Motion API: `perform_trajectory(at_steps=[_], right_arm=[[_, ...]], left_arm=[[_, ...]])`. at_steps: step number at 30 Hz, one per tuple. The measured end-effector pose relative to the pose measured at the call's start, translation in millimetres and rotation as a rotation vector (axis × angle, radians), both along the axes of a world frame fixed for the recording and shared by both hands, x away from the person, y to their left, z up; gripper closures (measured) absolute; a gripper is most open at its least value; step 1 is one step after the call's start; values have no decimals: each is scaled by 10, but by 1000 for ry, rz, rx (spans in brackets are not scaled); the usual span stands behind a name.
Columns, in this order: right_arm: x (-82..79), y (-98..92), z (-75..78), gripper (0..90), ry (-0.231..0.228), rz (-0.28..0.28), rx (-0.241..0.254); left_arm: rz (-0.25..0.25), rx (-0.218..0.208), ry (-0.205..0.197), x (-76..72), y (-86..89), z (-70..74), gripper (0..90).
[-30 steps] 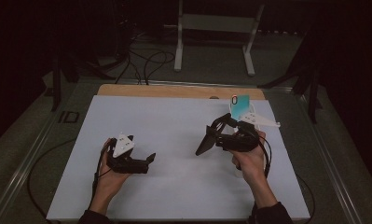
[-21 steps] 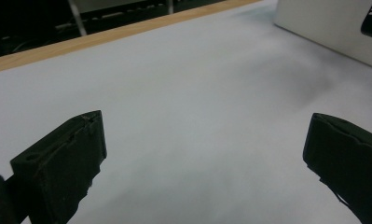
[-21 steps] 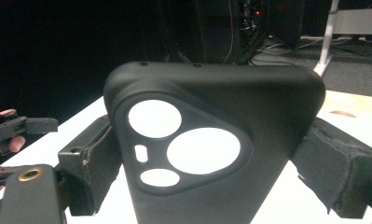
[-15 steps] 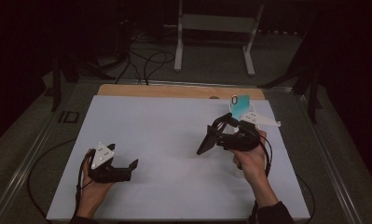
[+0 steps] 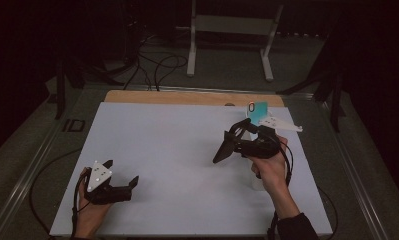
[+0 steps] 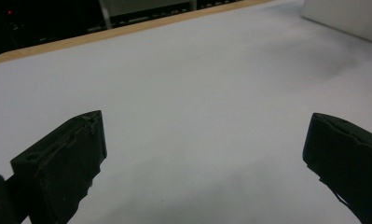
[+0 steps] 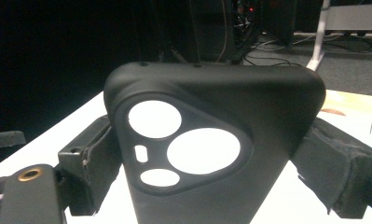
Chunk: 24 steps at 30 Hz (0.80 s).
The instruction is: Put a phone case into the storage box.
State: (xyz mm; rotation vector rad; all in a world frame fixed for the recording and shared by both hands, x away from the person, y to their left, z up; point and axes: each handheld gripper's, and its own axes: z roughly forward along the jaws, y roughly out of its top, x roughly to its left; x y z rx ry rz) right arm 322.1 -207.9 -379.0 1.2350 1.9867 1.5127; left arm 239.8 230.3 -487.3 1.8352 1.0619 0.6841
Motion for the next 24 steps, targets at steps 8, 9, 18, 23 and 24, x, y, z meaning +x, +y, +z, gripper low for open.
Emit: perform_trajectory(at_steps=[8,9,18,23,24], right_arm=[[71,-54,60,138,-6,-24,-21],[85,-64,78,138,-6,-30,-20],[242,-151,181,139,0,-67,-6],[335,-204,216,139,-2,-99,-1],[348,-211,222,139,-4,-101,-2]], left_arm=[[19,-15,4,-4,40,-16,1],[19,-15,4,-4,40,-16,1],[21,-9,5,-14,40,-19,1],[27,-14,5,-24,52,-24,1],[29,-15,2,-25,54,-23,1]])
